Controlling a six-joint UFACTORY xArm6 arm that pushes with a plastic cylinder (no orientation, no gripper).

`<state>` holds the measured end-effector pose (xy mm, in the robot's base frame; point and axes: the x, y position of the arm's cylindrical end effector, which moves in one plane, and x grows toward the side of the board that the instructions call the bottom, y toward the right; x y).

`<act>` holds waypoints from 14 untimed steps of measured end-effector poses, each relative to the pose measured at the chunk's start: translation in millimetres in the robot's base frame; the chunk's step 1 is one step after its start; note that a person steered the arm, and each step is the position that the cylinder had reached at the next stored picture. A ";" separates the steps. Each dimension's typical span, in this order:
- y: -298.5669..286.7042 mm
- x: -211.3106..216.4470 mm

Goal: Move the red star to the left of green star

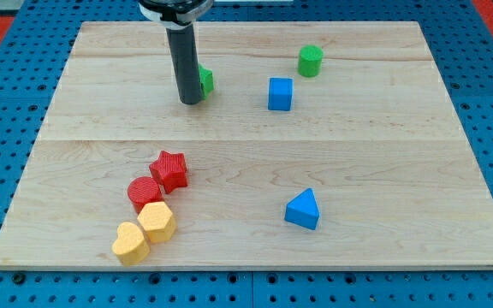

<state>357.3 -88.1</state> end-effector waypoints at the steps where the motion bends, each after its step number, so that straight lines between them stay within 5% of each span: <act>1: -2.2 -13.3; 3: 63.9 125.2; 5: 27.4 173.5; 7: -38.1 118.7; 9: -115.2 10.0; 10: -111.8 12.3; 11: -132.3 61.1; 14: -69.0 -25.7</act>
<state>331.7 -157.1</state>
